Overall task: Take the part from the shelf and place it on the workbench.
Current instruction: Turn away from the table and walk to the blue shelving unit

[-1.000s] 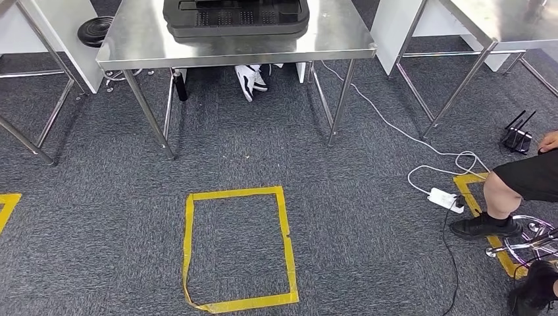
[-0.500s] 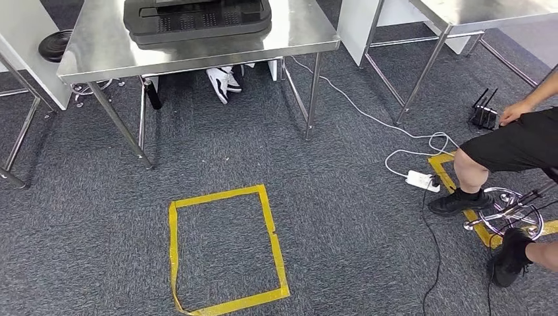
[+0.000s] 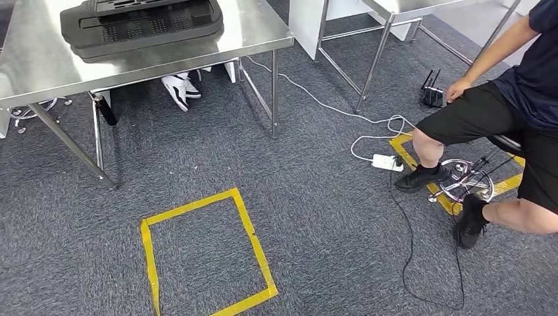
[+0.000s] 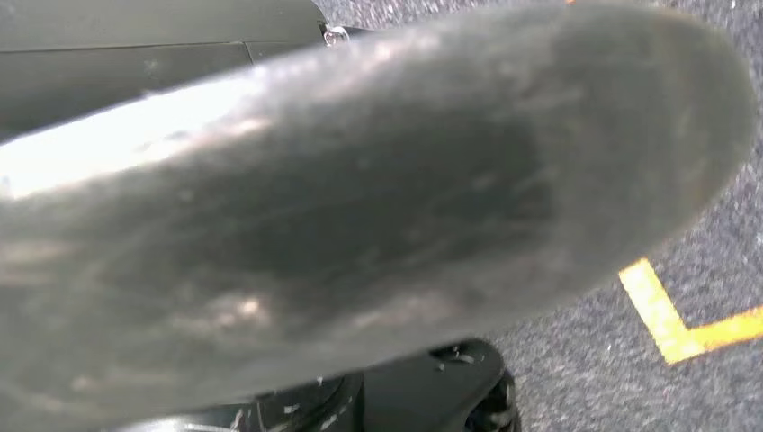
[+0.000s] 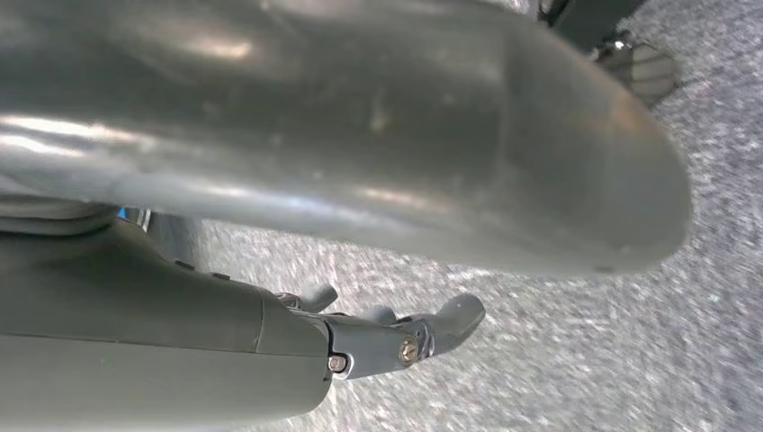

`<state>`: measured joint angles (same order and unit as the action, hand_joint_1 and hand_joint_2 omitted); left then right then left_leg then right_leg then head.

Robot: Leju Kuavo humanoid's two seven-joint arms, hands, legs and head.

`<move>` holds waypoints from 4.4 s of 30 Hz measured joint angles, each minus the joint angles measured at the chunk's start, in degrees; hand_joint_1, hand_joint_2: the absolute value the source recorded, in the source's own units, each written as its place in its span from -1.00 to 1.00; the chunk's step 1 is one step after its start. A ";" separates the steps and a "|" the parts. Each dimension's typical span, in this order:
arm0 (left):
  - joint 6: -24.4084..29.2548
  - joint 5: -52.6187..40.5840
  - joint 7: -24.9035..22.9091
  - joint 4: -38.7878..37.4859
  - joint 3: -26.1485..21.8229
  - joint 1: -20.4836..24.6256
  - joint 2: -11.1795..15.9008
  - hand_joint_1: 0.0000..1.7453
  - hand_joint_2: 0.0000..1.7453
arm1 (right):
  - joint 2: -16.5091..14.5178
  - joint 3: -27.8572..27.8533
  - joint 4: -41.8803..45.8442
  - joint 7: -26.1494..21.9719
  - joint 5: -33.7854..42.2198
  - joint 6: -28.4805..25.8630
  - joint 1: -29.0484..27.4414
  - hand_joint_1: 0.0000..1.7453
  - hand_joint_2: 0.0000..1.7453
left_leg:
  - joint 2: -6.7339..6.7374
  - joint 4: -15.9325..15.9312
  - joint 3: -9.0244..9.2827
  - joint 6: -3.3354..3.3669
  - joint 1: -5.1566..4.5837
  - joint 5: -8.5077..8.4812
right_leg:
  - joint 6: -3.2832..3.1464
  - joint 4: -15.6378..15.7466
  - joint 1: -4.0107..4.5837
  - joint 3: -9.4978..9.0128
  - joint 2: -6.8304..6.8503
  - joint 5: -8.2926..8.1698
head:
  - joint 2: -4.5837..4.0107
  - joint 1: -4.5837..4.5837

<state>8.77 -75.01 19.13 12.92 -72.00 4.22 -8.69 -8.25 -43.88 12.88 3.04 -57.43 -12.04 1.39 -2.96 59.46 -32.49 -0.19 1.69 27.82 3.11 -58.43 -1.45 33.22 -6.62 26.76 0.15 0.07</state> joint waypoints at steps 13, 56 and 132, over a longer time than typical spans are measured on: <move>-2.18 1.21 1.63 0.00 -0.05 -0.07 0.03 -1.00 -1.00 | 0.08 -0.45 -0.02 -0.09 -0.34 0.19 0.50 -1.00 -1.00 | 9.30 -0.72 0.53 -0.25 -0.84 0.06 | -0.24 1.05 1.02 -0.65 10.16 -0.09 | 0.00 -0.63; -10.20 4.17 3.80 -0.01 -1.61 -0.47 0.95 -1.00 -1.00 | 0.20 -2.44 -0.03 -0.60 -2.20 1.10 0.34 -1.00 -1.00 | -0.18 2.44 -0.57 -1.49 0.49 1.04 | -1.72 0.57 0.29 -0.63 1.08 -1.16 | 0.00 0.17; -9.61 7.80 4.89 -0.32 -4.61 0.11 1.95 -1.00 -1.00 | 0.46 -4.08 -0.18 -0.40 -7.02 2.02 0.27 -1.00 -1.00 | 7.28 0.52 -0.38 1.34 -0.87 0.27 | 0.52 -5.09 0.49 3.39 8.84 1.32 | 0.00 0.10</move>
<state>-0.84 -67.21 24.02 12.60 -76.61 4.33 -6.74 -7.79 -47.96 12.70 2.63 -64.44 -10.02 1.66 4.32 59.98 -32.87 1.15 0.82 28.09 3.63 -63.52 -0.96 36.62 2.23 28.08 0.15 0.17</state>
